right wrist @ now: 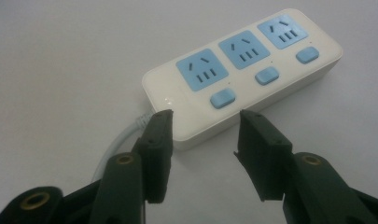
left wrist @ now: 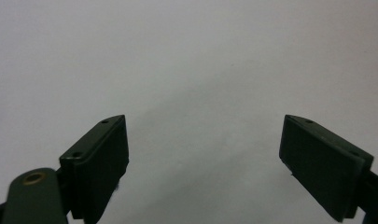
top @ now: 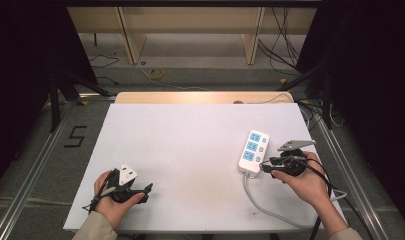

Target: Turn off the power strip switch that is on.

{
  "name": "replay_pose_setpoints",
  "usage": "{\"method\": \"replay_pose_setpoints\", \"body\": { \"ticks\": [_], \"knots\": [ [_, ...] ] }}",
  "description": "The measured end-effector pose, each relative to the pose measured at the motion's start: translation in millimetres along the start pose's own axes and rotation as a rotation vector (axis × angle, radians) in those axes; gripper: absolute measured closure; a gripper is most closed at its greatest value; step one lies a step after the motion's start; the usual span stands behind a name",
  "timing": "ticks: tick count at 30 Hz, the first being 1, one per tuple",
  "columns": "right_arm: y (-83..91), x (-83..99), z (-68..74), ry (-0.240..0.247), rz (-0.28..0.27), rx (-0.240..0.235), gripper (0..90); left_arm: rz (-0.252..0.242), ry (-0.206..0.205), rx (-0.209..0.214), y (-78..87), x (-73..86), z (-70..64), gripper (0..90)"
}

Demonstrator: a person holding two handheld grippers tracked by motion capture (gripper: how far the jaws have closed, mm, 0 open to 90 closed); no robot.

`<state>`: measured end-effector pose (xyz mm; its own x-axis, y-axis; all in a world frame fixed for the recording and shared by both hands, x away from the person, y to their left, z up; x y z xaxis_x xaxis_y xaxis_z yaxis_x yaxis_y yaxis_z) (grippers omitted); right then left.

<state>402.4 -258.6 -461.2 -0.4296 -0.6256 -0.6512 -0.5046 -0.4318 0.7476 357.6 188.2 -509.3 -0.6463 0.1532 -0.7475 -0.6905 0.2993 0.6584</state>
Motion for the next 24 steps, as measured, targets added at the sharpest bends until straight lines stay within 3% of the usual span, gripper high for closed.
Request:
{"method": "replay_pose_setpoints", "body": {
  "ticks": [16, 24],
  "knots": [
    [13.4, 19.3, 18.7, 0.010, -0.061, -0.004, 50.7, -0.001, 0.000, 0.000, 0.0, 0.2, -0.2, 15.3],
    [12.2, 34.0, 28.2, 0.006, -0.102, -0.005, 46.2, 0.002, -0.001, 0.000, 0.0, 0.5, -0.3, 15.3]
  ]
}}
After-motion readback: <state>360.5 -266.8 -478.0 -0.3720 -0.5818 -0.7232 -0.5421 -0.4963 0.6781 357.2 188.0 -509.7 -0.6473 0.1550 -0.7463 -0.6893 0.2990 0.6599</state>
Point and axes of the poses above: each handheld gripper's, and its own axes: y roughly backward along the jaws, x roughly out of its underside, z roughly to its left, the point moved 5 cm from there along -y, roughly forward along the jaws, and after that the axes turned 15 degrees about y, right-handed, at the moved point
